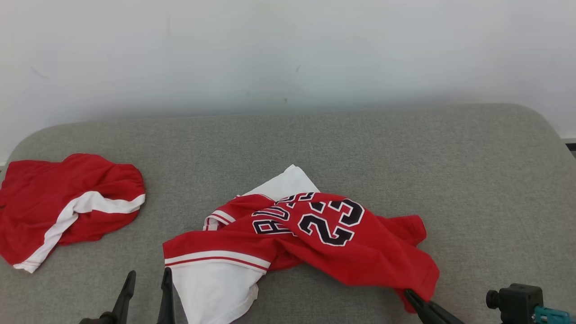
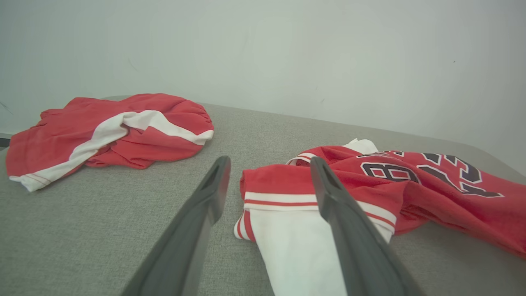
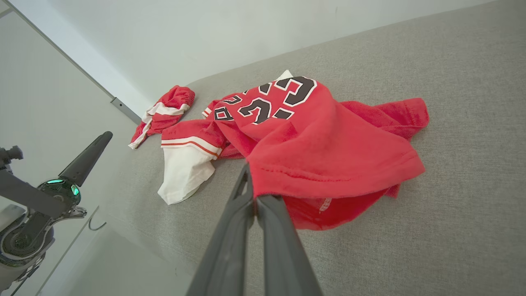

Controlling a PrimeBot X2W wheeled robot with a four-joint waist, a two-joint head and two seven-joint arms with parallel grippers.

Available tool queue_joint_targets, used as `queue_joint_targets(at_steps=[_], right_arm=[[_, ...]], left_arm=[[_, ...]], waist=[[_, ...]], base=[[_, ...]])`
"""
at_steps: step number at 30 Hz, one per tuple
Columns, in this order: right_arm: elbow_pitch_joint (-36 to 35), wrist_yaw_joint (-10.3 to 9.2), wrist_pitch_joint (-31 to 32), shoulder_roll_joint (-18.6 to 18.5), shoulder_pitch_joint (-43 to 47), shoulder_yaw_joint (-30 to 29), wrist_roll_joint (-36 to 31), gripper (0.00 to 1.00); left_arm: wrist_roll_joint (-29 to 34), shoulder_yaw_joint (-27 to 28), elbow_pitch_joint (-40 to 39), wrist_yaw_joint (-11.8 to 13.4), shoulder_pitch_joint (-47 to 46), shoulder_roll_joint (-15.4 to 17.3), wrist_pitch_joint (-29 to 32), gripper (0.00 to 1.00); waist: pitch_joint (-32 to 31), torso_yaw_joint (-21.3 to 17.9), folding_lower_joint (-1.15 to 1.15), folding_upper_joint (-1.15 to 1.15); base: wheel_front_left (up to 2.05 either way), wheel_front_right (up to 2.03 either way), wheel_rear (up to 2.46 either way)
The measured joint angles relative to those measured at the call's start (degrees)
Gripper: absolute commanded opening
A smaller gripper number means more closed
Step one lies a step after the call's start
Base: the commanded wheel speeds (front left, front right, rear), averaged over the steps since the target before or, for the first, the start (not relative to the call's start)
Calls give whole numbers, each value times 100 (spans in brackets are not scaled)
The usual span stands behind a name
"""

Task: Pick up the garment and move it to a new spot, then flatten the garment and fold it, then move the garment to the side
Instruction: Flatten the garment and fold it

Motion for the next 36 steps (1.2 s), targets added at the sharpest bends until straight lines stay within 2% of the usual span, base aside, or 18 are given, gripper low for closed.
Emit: queue_joint_targets(at_steps=[13,18,23,27,32,33,35,36], right_arm=[[-571,-1,1073,-218,570,-454,1203,0],[-357,-1,993,-265,286,-553,932,0],[366,-1,611,-237,-421,-543,554,0],[1222,-1,280,-201,-1157,-403,408,0],[2555,-1,-170,-145,-2103,-194,181,0],[3099,-1,-347,-145,-2446,-56,23,0],[3655,-1,-515,-29,-2747,-22,87,0],[3924,-1,-583,2,-2868,34,86,38]], left_arm=[[0,69,-34,32,64,0,0,100],[0,45,-34,31,26,0,0,100],[26,12,-22,-10,-16,0,0,100],[44,-31,-22,-12,-65,1,0,100],[51,-74,21,-23,-185,-1,0,100],[51,-92,60,-58,-246,-1,0,100],[51,-113,71,-63,-292,0,0,100],[51,-122,80,-63,-303,0,0,100]], waist=[[8,-177,0,0],[36,-188,0,-1],[77,-149,0,0],[141,-74,0,0],[233,63,0,0],[277,124,0,0],[329,178,1,0],[352,205,1,0]], base=[[0,0,0],[0,0,0],[0,0,0],[0,0,0],[0,0,0],[0,0,0],[0,0,0],[0,0,0]])
